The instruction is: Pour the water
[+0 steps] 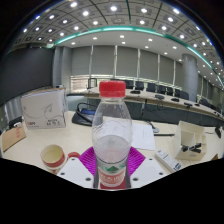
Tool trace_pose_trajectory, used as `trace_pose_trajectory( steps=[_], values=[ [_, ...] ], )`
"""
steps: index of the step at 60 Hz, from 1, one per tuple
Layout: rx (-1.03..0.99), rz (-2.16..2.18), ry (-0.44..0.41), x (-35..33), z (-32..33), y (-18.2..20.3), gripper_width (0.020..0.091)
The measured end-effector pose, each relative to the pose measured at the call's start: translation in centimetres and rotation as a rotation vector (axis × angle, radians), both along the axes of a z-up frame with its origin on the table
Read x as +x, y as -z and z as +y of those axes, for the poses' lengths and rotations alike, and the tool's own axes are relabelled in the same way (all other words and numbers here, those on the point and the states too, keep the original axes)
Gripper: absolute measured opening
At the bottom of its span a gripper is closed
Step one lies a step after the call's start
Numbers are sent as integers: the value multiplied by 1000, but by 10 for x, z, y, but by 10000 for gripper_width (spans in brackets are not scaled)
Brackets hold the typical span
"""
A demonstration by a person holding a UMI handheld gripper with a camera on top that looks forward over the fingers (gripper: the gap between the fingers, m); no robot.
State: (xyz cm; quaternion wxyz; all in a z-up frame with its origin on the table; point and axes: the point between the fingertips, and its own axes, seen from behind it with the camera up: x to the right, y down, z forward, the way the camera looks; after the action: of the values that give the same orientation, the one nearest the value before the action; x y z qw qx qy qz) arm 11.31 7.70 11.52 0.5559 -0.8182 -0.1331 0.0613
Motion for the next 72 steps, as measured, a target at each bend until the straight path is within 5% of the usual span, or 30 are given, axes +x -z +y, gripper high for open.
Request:
trace_pose_trajectory(
  steps=[13,24,27,31,33,48,72],
  values=[
    [-41,54,25,19,-1,44,372],
    [-27,38,20,22,-4,45,540],
    [-46,14,27,24,-6,53,640],
    [-69,-9,31,25,-9,56,876],
    [-79,-15,38,26,-10,57,837],
    [-185,-69,177,36,-61,25,855],
    [-269,-134,309,-27,-259,-71,859]
  ],
)
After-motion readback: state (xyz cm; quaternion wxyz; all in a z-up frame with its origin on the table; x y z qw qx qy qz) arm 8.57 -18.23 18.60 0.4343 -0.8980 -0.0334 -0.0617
